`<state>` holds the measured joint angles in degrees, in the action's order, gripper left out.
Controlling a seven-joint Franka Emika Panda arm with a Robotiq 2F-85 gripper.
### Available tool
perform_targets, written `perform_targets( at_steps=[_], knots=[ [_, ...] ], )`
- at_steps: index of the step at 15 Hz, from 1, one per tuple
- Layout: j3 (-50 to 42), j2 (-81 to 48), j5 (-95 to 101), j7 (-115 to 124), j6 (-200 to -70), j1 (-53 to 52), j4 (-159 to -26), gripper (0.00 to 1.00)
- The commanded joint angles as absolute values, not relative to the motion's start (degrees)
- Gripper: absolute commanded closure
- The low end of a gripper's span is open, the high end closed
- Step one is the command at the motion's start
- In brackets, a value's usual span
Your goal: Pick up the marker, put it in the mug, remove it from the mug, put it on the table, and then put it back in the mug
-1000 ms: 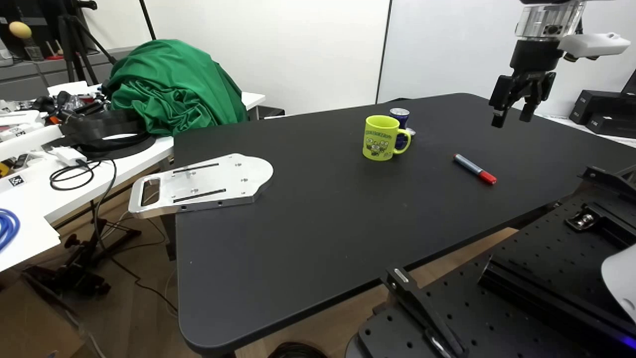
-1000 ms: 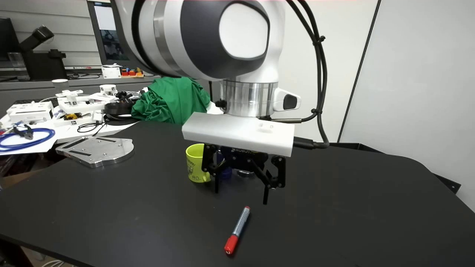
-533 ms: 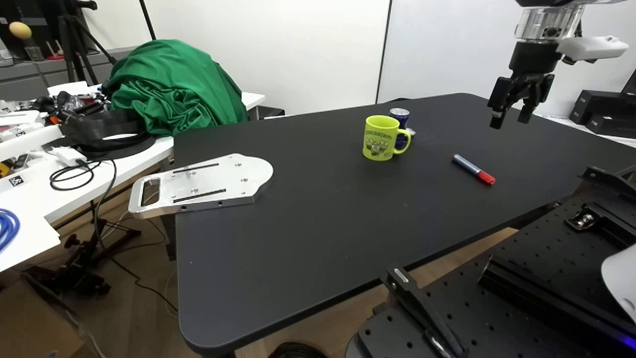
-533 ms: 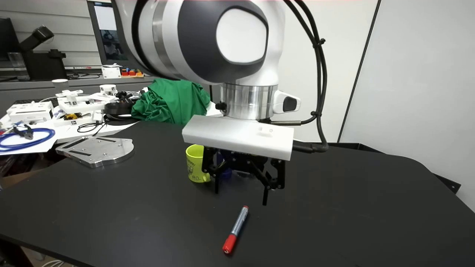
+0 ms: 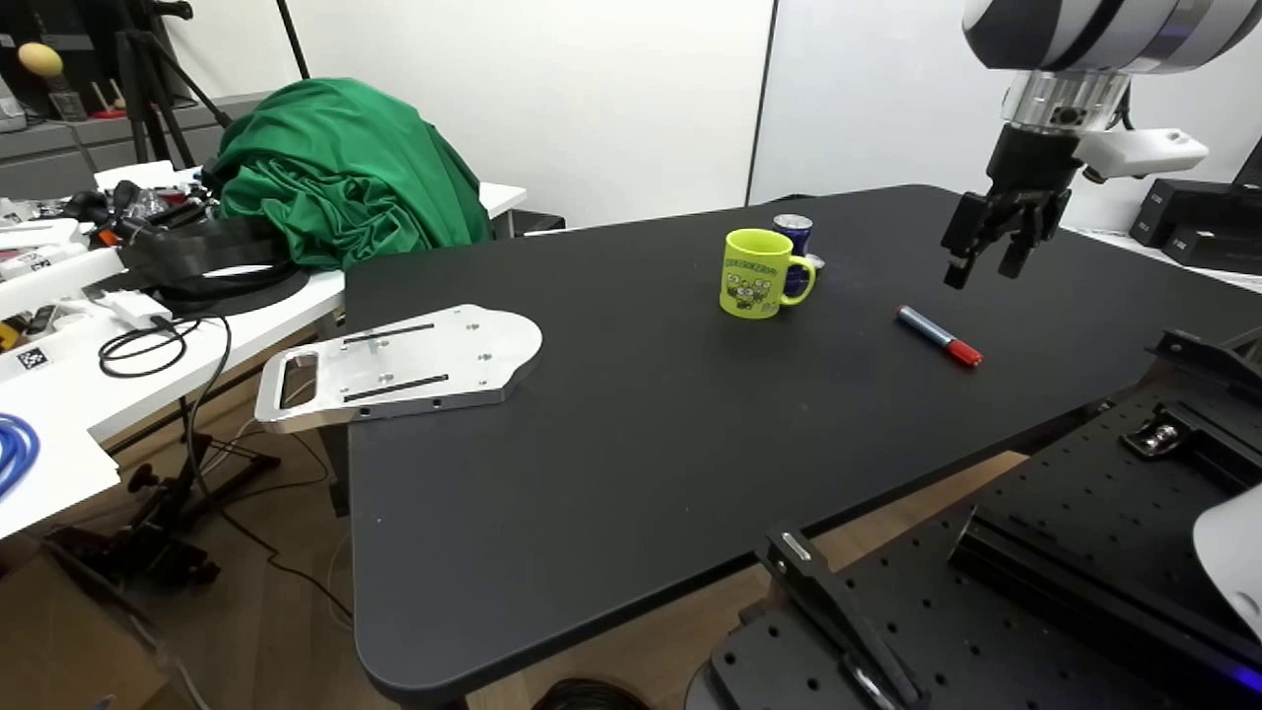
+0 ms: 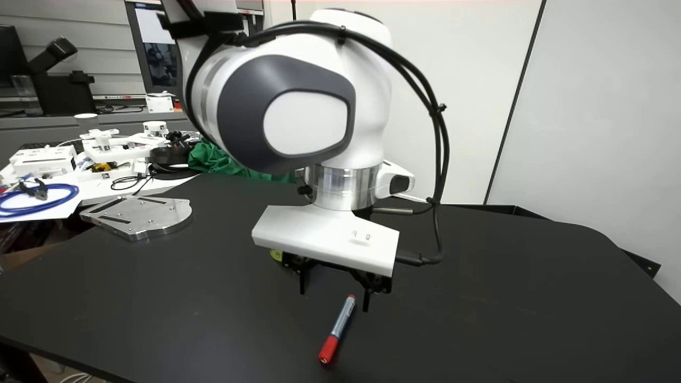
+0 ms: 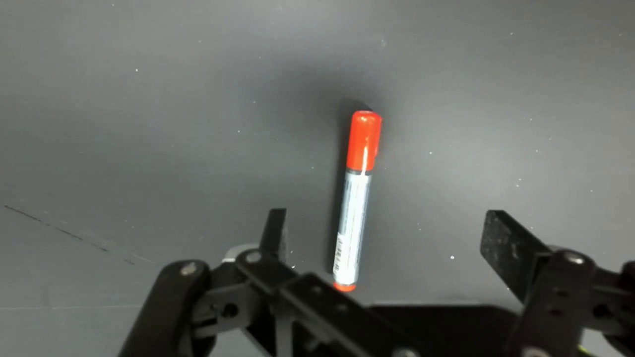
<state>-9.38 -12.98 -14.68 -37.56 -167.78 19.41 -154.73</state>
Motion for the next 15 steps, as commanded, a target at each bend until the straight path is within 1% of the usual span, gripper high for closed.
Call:
perform_targets(
  at_steps=[1,8,15],
  knots=[
    [-6.1,-17.3,-19.0,-40.8,-171.7,22.6,-153.8,0.00],
    [-4.8,-26.8,-18.3,-41.9,-179.6,26.9,-151.5,0.00],
    [-4.9,-35.1,-18.0,-41.0,-185.1,26.4,-148.9,0.00]
  ],
)
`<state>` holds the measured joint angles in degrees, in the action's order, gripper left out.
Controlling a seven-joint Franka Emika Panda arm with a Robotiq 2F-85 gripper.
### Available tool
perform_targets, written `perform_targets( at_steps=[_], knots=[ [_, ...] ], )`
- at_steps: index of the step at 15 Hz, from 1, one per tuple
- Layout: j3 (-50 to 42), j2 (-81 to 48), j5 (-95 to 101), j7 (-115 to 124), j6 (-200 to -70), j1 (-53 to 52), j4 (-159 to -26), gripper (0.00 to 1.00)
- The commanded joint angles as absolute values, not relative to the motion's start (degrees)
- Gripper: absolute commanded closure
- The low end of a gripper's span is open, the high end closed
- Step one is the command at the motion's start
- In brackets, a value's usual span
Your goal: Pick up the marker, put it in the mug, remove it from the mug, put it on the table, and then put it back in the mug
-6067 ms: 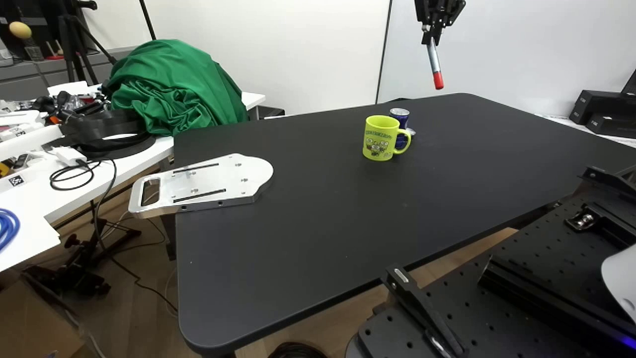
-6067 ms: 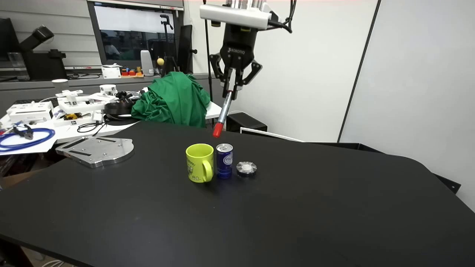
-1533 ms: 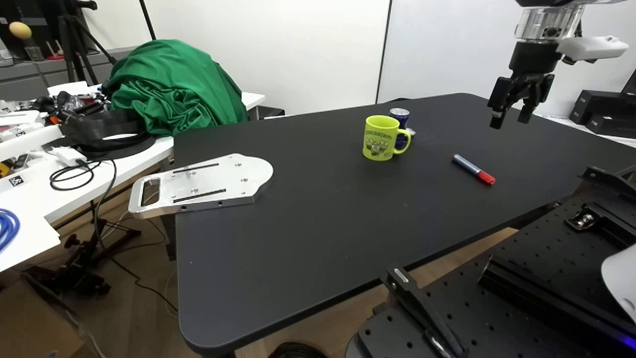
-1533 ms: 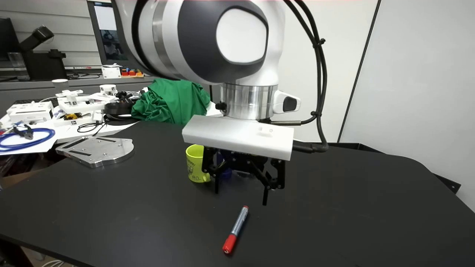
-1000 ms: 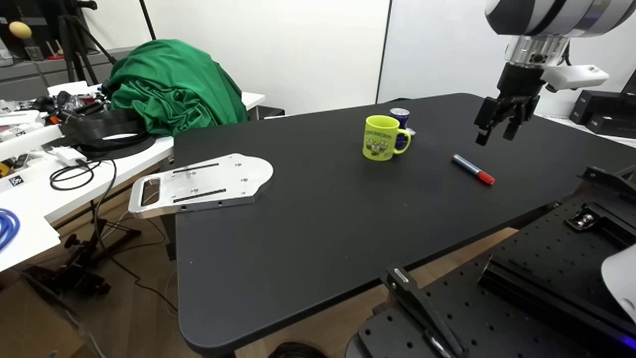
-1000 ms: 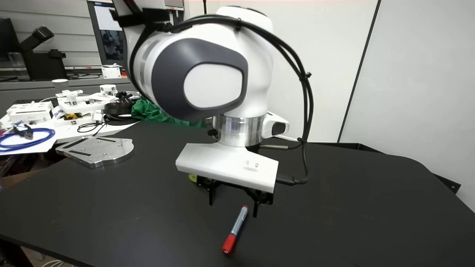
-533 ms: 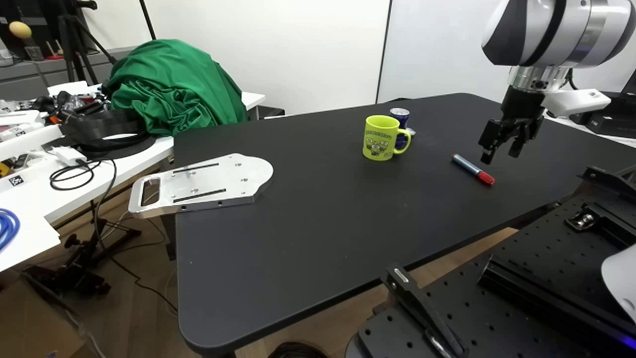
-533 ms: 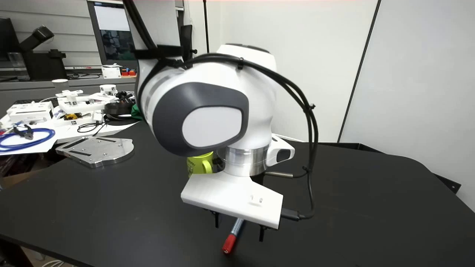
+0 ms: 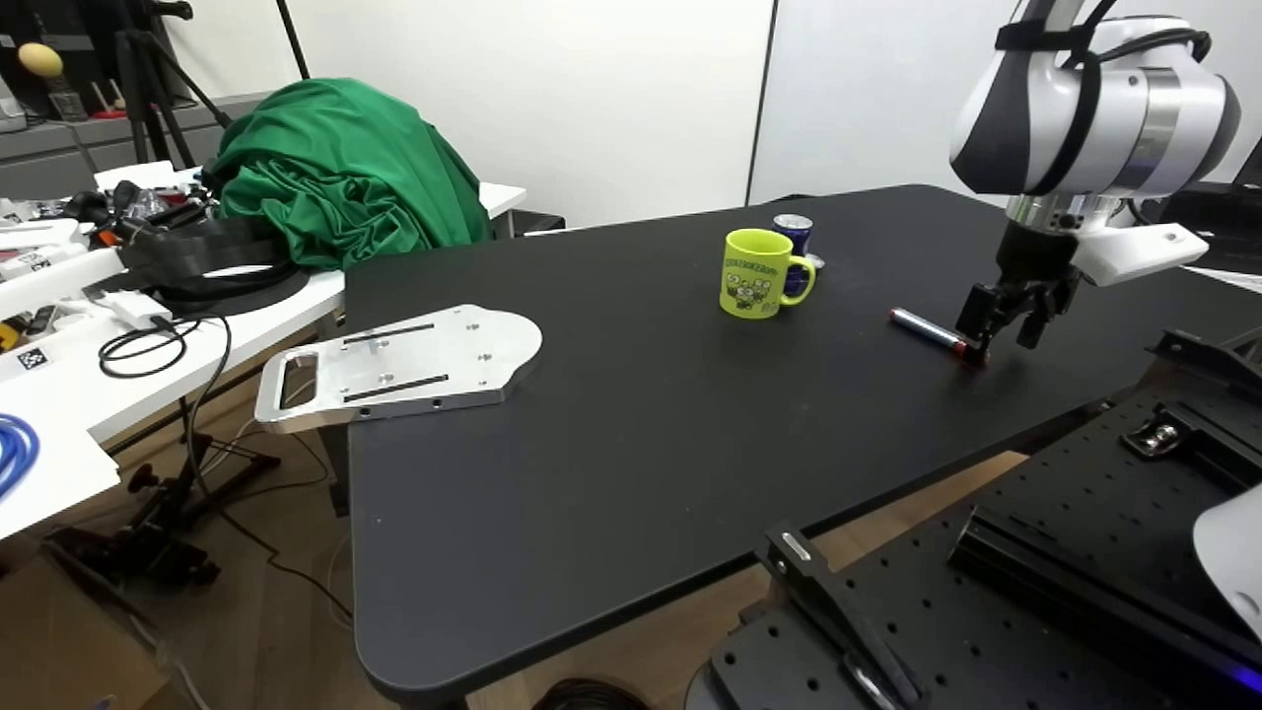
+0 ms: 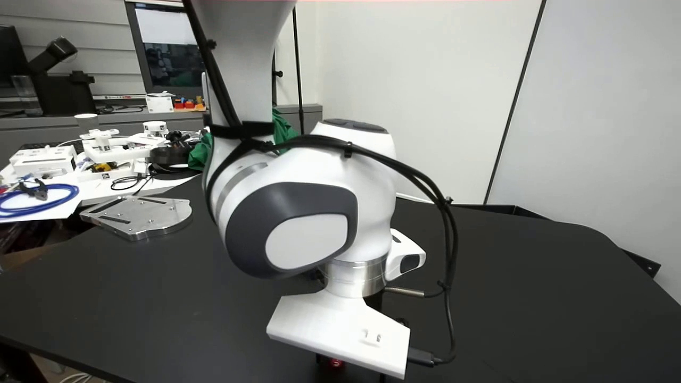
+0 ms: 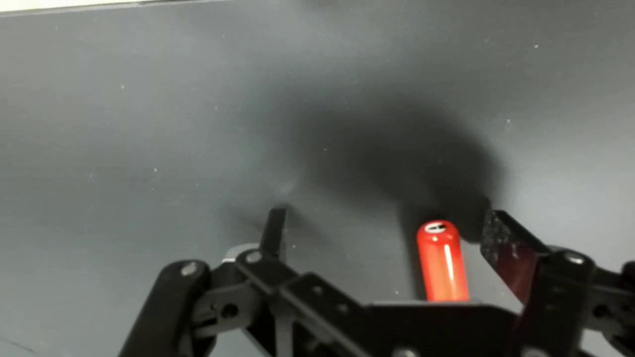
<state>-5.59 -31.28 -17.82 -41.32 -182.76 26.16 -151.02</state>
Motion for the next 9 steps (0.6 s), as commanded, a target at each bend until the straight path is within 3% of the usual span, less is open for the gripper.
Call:
perform_targets(
  at_steps=[1,5,6,7,9],
  knots=[
    [-5.7,-35.5,-9.9,-34.2,-185.5,26.9,-149.0,0.00],
    [-7.6,-36.5,-1.1,-27.7,-186.4,25.9,-148.7,0.00],
    [-7.9,-36.6,0.6,-26.3,-186.4,25.9,-148.6,0.25],
    [-8.6,-36.8,2.0,-25.2,-186.6,25.3,-148.5,0.26],
    [-9.1,-36.7,3.9,-23.5,-187.1,25.1,-148.5,0.39]
  ],
)
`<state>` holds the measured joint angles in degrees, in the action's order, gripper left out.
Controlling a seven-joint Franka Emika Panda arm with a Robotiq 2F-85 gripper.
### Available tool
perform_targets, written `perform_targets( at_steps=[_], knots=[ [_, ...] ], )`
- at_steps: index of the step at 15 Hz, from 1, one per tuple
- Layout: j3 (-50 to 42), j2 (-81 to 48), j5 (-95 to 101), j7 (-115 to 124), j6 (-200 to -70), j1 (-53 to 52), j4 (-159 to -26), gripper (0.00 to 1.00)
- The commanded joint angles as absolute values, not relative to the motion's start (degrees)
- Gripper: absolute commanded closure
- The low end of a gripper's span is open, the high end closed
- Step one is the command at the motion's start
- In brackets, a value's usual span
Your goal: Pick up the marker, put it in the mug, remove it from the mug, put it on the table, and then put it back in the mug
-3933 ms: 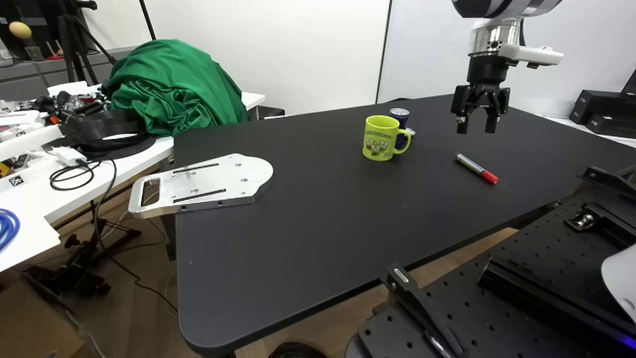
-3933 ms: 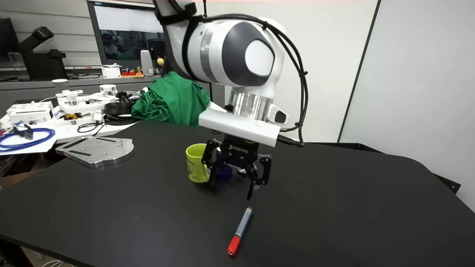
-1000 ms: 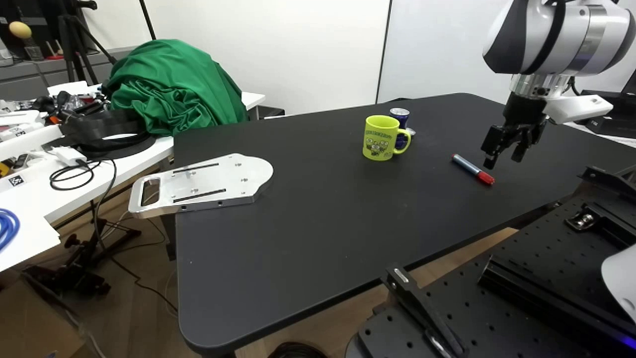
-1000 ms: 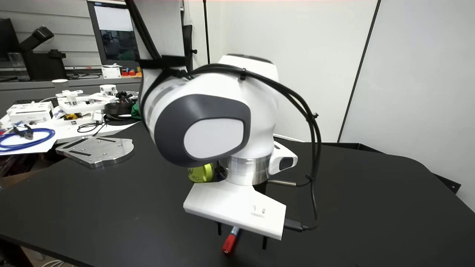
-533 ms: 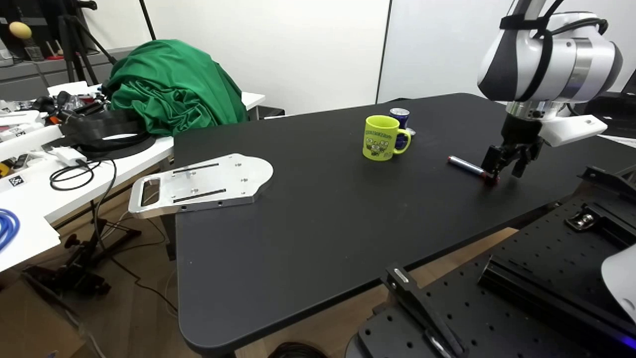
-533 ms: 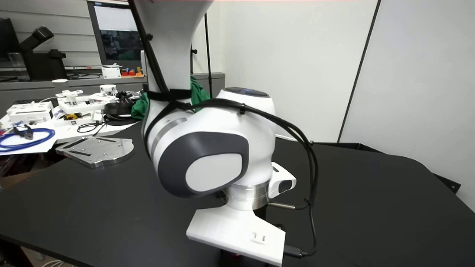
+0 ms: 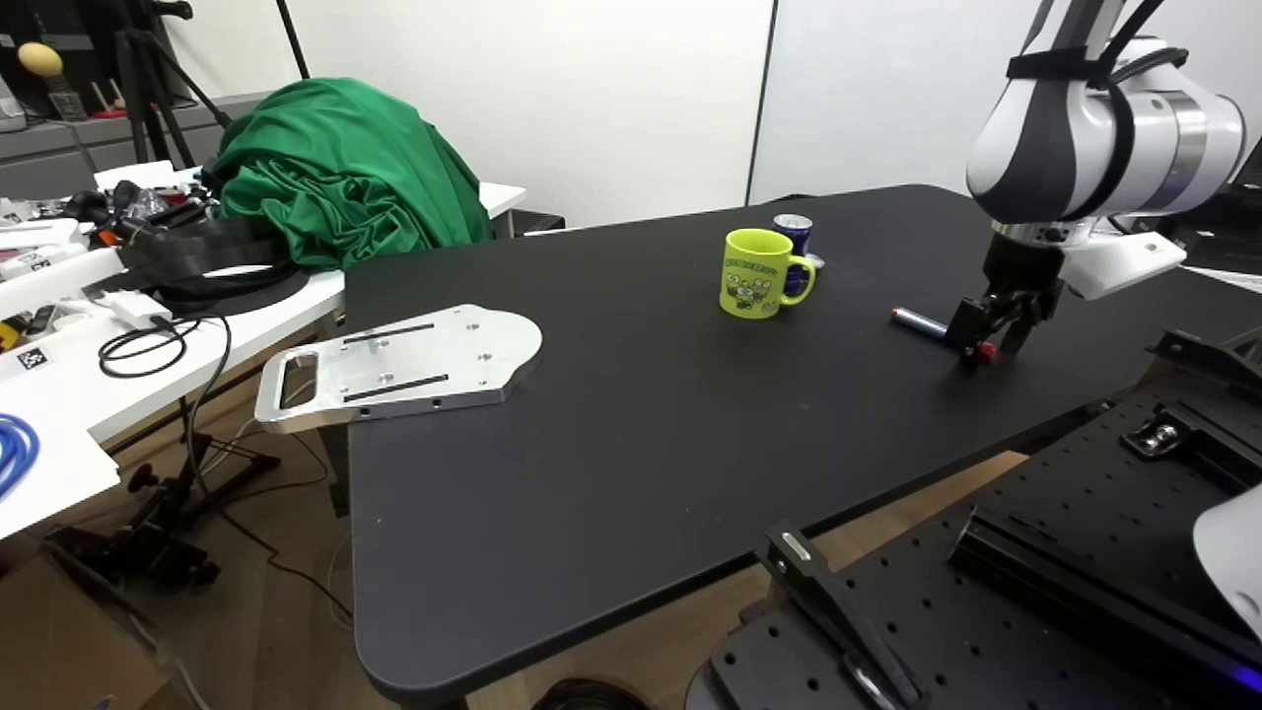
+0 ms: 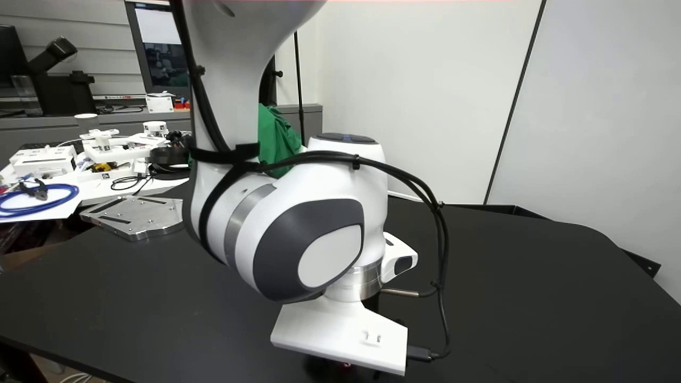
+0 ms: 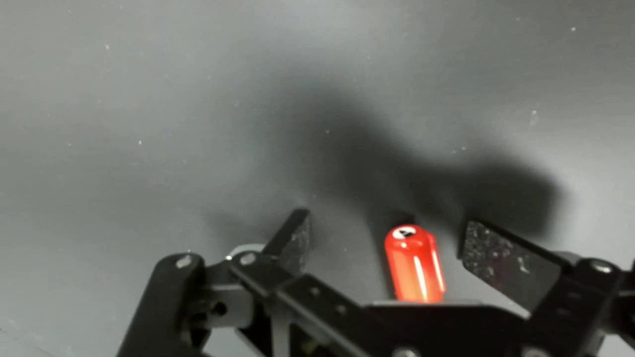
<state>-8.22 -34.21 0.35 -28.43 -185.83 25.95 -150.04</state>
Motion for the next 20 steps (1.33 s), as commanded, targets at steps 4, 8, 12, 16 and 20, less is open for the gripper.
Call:
perform_targets(
  at_steps=[4,8,12,16,20],
  knots=[
    [-9.8,-36.8,5.7,-21.5,-187.1,24.4,-148.3,0.68],
    [-10.5,-37.1,6.1,-20.5,-187.1,23.5,-148.1,0.95],
    [-11.0,-37.5,6.2,-19.7,-187.0,22.5,-147.9,1.00],
    [-11.1,-37.8,6.2,-19.0,-186.6,22.1,-147.5,0.68],
    [-10.3,-36.5,6.0,-18.5,-185.4,21.9,-147.4,0.42]
  ],
)
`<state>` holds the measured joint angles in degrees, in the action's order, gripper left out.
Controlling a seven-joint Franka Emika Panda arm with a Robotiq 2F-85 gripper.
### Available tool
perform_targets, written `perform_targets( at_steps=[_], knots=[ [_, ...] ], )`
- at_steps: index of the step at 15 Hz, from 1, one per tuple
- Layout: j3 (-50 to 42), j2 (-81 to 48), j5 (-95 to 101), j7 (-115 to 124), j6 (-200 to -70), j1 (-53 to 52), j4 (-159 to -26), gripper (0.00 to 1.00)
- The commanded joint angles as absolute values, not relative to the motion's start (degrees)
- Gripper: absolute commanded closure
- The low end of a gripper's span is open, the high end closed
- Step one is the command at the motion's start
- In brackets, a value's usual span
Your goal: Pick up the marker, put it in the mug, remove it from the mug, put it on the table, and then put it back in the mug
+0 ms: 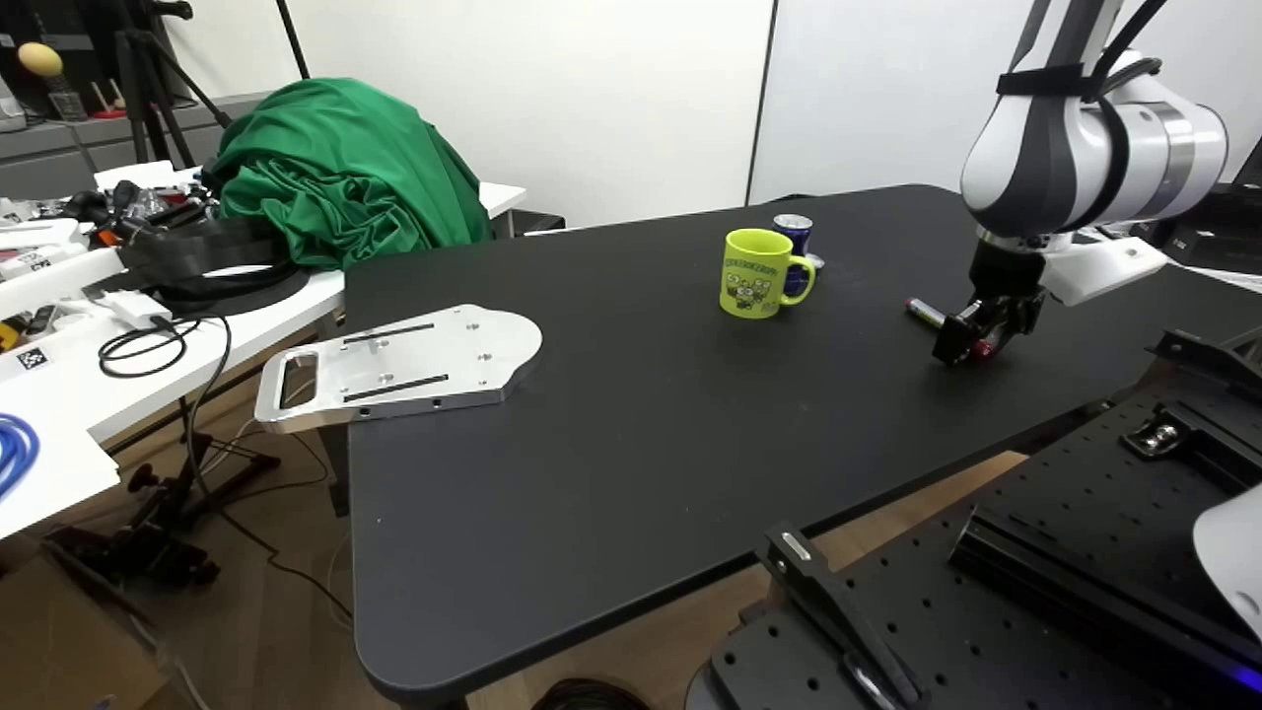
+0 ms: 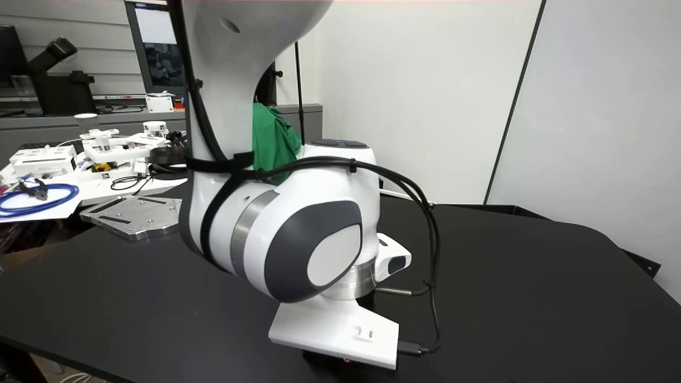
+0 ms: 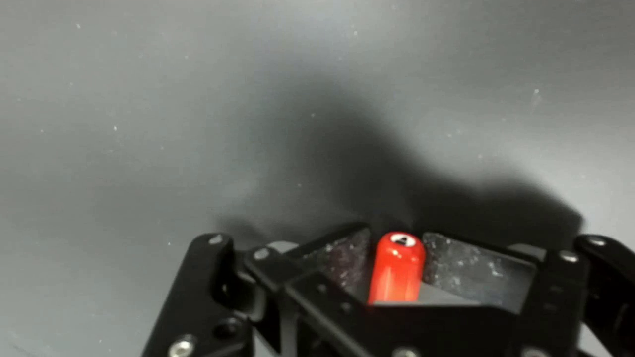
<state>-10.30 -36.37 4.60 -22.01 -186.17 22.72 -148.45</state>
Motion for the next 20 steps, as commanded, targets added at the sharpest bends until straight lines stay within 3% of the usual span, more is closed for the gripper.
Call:
perform_targets(
  at_steps=[1,6,7,18,19,20],
  knots=[
    [-10.2,-36.2,6.0,-18.3,-185.2,21.9,-147.4,0.34],
    [-9.8,-34.6,6.2,-18.1,-184.1,22.1,-147.6,0.02],
    [-9.8,-34.4,6.2,-18.1,-184.0,22.0,-147.7,0.00],
    [-9.7,-33.1,6.0,-17.5,-183.6,20.2,-148.4,0.00],
    [-9.9,-33.1,6.0,-17.5,-183.7,19.9,-148.5,0.25],
    [-10.0,-33.2,6.0,-17.5,-183.9,19.6,-148.6,0.26]
  ],
)
